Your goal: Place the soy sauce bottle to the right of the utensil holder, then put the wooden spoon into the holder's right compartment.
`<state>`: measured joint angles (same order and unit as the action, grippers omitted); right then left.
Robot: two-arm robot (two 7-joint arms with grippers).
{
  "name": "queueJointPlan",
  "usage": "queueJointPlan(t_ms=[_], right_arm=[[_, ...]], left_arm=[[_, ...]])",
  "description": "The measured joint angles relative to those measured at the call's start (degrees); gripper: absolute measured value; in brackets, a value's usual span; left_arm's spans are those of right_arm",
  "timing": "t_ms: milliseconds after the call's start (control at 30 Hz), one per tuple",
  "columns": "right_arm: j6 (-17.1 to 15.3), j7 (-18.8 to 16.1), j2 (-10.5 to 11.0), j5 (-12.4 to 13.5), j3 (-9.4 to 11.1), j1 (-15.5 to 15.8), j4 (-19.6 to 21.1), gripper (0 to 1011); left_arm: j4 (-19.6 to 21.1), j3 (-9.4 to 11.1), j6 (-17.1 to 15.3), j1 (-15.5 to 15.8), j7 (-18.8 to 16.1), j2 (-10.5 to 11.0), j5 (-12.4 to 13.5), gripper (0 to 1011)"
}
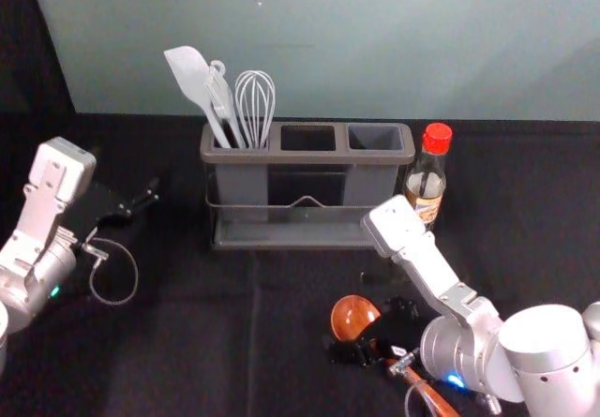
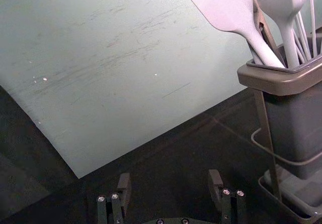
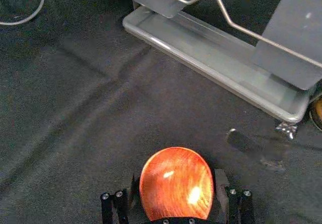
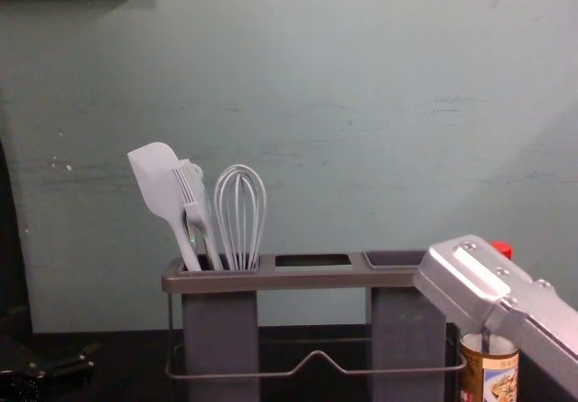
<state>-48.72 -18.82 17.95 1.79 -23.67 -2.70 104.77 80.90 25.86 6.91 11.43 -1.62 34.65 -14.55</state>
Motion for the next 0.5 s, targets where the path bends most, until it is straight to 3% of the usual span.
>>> queueJointPlan(t_ms=[200,500], right_arm=[[0.3,-0.6,-0.5,-0.7,0.0,-0.1,-0.6,1003],[-0.1,-1.4,-1.1,-1.8,0.3,-0.1,-0.5,840]], left_arm=[[0.0,0.0,0.0,0.0,0.0,0.0,0.0,1005],[0.0,0.0,0.0,0.0,0.0,0.0,0.0,1005]])
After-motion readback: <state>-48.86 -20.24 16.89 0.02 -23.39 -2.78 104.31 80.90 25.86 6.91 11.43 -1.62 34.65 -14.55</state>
